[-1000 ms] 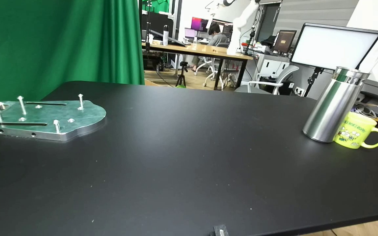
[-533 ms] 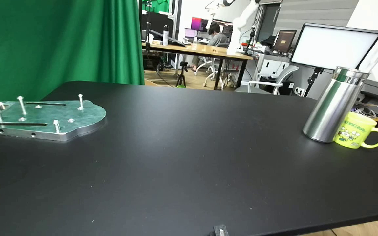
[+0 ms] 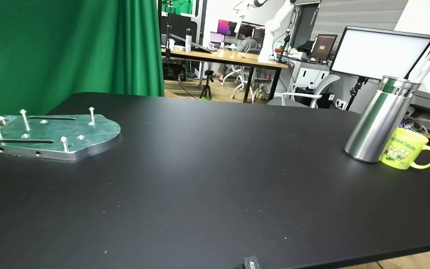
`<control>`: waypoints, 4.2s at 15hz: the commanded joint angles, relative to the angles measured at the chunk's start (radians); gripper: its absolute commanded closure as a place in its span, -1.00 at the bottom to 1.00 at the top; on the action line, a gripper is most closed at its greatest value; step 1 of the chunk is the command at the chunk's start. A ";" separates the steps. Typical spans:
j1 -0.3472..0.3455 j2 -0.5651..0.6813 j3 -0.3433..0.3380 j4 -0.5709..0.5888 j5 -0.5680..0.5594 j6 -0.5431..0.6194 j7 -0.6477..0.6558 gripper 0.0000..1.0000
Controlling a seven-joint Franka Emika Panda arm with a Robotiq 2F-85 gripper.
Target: Clean the bottle by moving the brush up and down.
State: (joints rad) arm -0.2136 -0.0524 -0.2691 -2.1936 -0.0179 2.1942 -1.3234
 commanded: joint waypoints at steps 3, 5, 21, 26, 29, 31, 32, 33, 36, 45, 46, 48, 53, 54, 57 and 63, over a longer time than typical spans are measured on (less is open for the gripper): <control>-0.011 0.028 0.001 -0.009 0.027 0.041 -0.016 -0.38; -0.015 0.038 0.003 -0.008 0.027 0.049 -0.008 -0.06; 0.005 -0.045 0.040 0.038 -0.025 -0.061 0.048 0.93; 0.023 -0.133 0.056 0.098 -0.095 -0.181 0.043 0.93; 0.031 -0.149 0.054 0.128 -0.111 -0.207 0.046 0.93; 0.031 -0.125 0.047 0.143 -0.111 -0.216 0.048 0.93; 0.030 -0.111 0.044 0.144 -0.110 -0.210 0.051 0.93; 0.027 -0.092 0.038 0.141 -0.101 -0.203 0.048 0.93; 0.018 -0.040 0.031 0.123 -0.102 -0.155 0.060 0.93; -0.003 0.108 0.045 0.109 -0.121 -0.088 0.062 0.93; -0.001 0.090 0.048 0.113 -0.122 -0.098 0.058 0.93; 0.003 0.046 0.053 0.114 -0.129 -0.122 0.054 0.93; 0.022 -0.106 0.066 0.132 -0.148 -0.182 0.032 0.93; 0.026 -0.127 0.066 0.139 -0.149 -0.187 0.032 0.93; 0.037 -0.148 0.060 0.149 -0.151 -0.194 0.039 0.93; 0.024 -0.035 0.053 0.098 -0.207 -0.068 0.081 0.93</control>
State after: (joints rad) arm -0.1874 -0.1580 -0.2083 -2.0842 -0.1831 2.0670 -1.2928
